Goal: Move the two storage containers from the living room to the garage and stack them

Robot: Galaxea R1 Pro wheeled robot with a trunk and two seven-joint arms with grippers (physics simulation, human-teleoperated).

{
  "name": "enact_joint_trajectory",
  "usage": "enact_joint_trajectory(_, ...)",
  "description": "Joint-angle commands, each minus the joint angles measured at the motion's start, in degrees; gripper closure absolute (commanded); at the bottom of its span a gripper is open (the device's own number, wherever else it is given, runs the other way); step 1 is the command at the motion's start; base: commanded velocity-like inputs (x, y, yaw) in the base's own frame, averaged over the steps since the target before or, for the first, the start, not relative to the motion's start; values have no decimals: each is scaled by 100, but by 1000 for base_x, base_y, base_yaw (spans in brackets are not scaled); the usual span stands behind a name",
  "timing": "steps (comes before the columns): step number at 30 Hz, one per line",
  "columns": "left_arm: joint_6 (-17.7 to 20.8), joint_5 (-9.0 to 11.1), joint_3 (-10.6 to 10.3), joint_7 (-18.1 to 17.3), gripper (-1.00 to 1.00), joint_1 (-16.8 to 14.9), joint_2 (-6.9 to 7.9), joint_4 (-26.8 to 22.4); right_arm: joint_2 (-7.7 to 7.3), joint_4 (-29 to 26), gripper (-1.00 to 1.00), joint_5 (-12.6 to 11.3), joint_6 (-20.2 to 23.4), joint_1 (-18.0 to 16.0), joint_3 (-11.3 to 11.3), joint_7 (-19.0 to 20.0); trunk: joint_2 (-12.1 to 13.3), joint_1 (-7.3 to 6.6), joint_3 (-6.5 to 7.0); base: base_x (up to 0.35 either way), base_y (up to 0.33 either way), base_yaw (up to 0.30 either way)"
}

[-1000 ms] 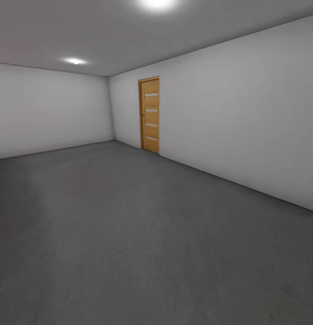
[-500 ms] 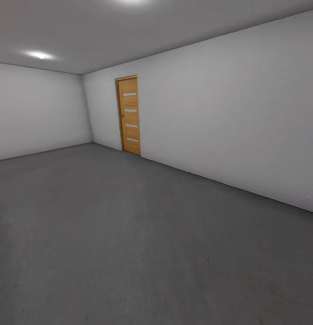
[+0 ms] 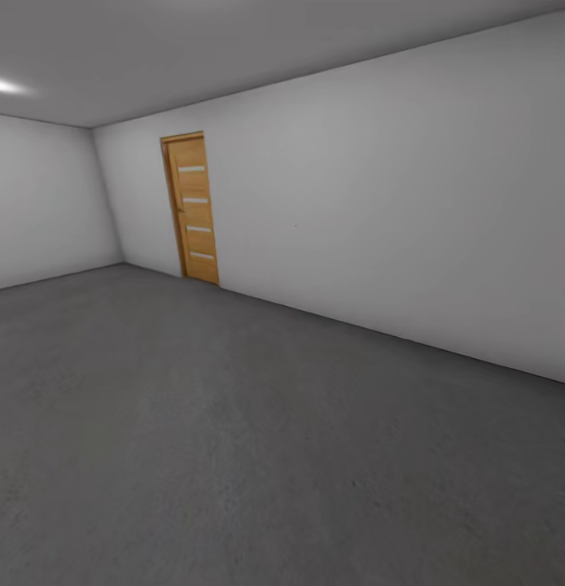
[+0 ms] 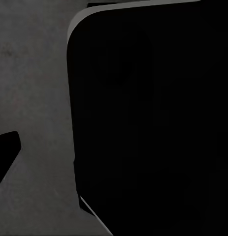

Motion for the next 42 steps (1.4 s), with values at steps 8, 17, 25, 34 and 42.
enact_joint_trajectory(8, -27, -5, -6, 2, -100, -2, 1, 5, 0, -1, -100, -2, -2, -1, -26, 6, -2, 4, -4, 327, 36, -253)
enact_joint_trajectory(17, -23, -5, 0, 2, -100, -2, 1, 5, 3, -1, -100, -2, -2, -1, -26, 1, -2, 4, -17, 184, 245, -45)
enact_joint_trajectory(25, -21, -5, 1, 2, -100, -2, 1, 6, 6, -1, -100, -1, -2, -1, -18, -7, -2, 4, -57, 143, 297, 79)
enact_joint_trajectory(34, -27, -5, 2, 2, -100, -2, 1, 5, 8, -1, -100, 1, -2, -1, -16, -8, -2, 4, -115, 206, 270, 110)
enact_joint_trajectory(42, -28, -1, 2, 2, -100, -2, 1, 7, 8, -1, -100, 1, -2, -1, -13, -8, -2, 4, -170, 272, 216, 115)
